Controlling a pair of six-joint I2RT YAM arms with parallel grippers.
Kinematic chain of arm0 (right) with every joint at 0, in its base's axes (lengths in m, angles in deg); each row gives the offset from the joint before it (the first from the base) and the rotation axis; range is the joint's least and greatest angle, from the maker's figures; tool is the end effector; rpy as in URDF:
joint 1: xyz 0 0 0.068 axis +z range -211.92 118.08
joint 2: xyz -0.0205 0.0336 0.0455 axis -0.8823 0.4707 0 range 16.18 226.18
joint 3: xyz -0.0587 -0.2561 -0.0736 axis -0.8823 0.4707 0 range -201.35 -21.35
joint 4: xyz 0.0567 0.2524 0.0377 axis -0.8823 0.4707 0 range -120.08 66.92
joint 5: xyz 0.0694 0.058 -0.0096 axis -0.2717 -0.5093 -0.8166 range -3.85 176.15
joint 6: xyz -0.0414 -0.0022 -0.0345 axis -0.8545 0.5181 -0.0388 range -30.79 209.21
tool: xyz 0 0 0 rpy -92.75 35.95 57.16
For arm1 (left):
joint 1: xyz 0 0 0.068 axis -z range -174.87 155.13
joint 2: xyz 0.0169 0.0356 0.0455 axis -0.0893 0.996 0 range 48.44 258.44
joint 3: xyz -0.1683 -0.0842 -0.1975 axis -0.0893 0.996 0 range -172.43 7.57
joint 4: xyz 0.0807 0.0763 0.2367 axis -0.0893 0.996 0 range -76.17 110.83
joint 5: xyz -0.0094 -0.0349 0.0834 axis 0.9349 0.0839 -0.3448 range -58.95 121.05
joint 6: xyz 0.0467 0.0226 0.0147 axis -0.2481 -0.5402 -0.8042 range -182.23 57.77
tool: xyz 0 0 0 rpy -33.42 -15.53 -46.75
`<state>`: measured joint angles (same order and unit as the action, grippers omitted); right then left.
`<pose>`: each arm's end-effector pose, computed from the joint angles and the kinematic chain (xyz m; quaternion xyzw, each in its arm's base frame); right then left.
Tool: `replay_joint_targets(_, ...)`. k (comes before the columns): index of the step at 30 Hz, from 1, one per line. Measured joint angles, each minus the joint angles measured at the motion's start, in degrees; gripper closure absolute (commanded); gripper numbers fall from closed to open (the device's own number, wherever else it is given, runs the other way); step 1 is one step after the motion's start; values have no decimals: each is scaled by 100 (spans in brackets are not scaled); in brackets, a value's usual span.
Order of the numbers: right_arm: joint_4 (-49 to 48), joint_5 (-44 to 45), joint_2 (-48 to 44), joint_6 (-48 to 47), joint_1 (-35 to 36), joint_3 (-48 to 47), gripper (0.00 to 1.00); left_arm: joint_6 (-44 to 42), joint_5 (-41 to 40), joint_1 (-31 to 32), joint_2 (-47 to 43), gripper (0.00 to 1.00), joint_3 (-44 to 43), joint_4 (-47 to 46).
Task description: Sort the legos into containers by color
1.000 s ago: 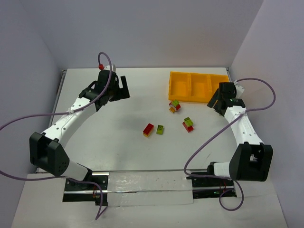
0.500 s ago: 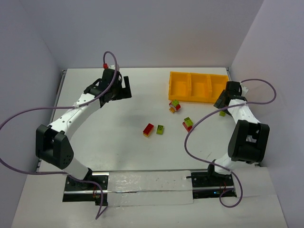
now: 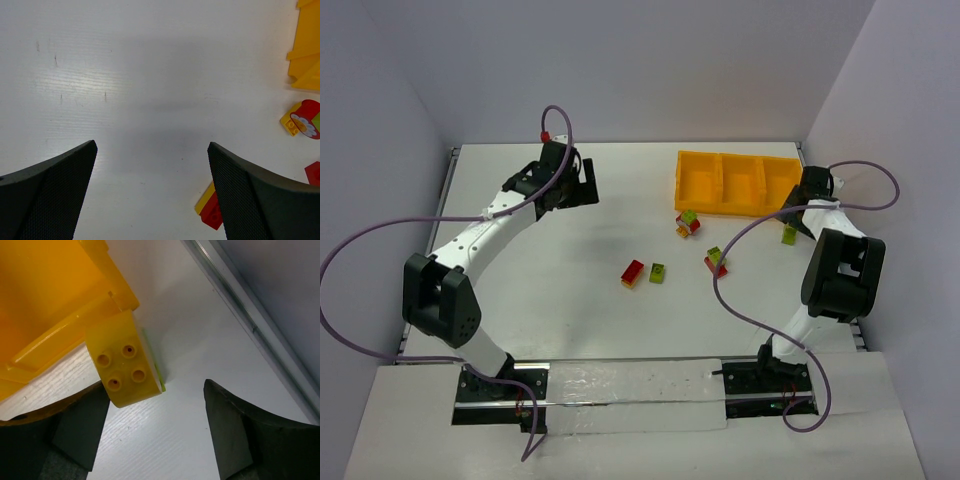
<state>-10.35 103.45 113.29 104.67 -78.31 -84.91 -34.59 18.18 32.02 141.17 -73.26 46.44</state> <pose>0.3371 -0.1102 0.2036 0.3030 0.8893 -0.1453 0.3102 0.3266 -0.1568 0.3092 -0.0492 0.9161 -0.0841 0.3888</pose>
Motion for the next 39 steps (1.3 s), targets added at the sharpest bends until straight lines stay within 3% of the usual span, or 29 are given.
replay_joint_targets(4, -91, -112, 18, 19, -12, -20, 45, 7, -40, 0, 0, 1, -18, 42)
replay_joint_targets(8, -139, -174, 12, 23, -11, -21, 86, 22, -43, 0, 2, 1, -37, 71)
replay_joint_targets(10, -148, -206, -36, 20, -12, -21, 100, 32, -43, 0, 7, 1, -57, 97)
replay_joint_targets(20, -84, -575, -1335, 290, 116, 198, 100, 40, -36, -25, 20, 1, -410, 286)
replay_joint_targets(28, 365, -726, -2673, 553, 1728, 302, 100, 95, 361, -317, -42, 2, -742, 391)
replay_joint_targets(32, 520, -1367, -3236, 746, 2341, 379, 100, 229, 897, -573, -191, 6, -742, 343)
replay_joint_targets(39, 389, -3360, -3421, 886, 2371, 397, 100, 402, 2551, -956, -371, 7, -450, -86)
